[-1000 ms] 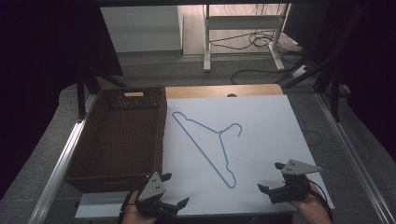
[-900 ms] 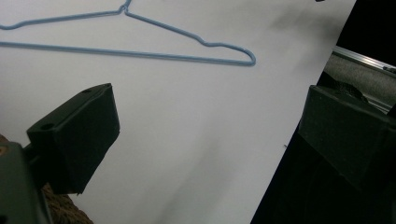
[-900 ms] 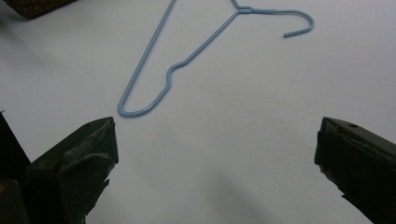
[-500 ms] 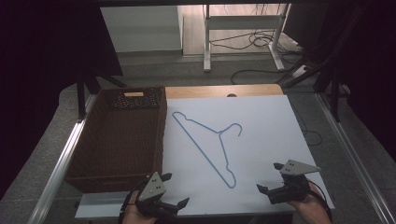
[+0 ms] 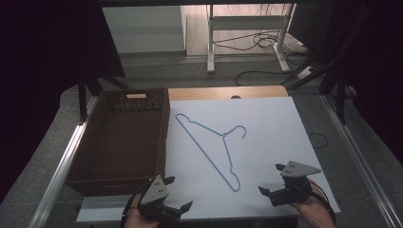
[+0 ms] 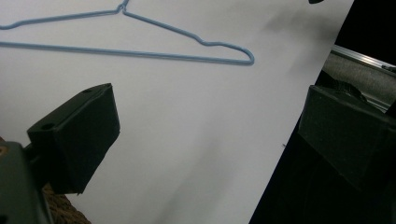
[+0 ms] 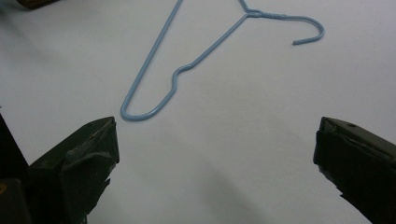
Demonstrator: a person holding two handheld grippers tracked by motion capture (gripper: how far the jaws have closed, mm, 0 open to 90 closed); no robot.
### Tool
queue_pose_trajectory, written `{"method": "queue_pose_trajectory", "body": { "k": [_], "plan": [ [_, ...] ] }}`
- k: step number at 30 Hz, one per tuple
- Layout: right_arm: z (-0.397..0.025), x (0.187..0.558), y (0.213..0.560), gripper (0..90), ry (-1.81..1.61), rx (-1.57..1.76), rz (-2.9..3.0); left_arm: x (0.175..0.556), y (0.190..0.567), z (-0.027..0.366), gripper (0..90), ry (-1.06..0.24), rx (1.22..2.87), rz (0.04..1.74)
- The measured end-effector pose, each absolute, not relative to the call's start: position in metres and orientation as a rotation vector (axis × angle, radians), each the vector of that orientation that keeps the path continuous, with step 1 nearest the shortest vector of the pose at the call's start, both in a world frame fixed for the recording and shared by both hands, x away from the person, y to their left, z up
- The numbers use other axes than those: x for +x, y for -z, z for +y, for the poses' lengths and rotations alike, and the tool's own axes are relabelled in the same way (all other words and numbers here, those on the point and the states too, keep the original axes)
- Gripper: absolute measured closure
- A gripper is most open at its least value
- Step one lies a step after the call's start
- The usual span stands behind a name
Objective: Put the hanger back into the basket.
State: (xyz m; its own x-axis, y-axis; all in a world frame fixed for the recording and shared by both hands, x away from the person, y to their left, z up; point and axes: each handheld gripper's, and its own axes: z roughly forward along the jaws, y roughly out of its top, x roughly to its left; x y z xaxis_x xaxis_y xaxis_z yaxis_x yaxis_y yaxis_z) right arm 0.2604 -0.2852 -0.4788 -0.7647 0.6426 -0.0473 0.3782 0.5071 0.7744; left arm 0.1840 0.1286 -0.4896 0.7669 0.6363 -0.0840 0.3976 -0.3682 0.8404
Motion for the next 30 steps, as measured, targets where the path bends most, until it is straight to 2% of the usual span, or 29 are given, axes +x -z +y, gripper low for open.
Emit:
{"method": "queue_pose_trajectory", "body": {
  "k": [30],
  "plan": [
    [-0.261, 0.291, 0.474, 2.9, -1.121, 0.89, 2.478, 0.184, 0.49, 0.129, 6.3, -0.309, 2.012, 0.782]
  ]
}}
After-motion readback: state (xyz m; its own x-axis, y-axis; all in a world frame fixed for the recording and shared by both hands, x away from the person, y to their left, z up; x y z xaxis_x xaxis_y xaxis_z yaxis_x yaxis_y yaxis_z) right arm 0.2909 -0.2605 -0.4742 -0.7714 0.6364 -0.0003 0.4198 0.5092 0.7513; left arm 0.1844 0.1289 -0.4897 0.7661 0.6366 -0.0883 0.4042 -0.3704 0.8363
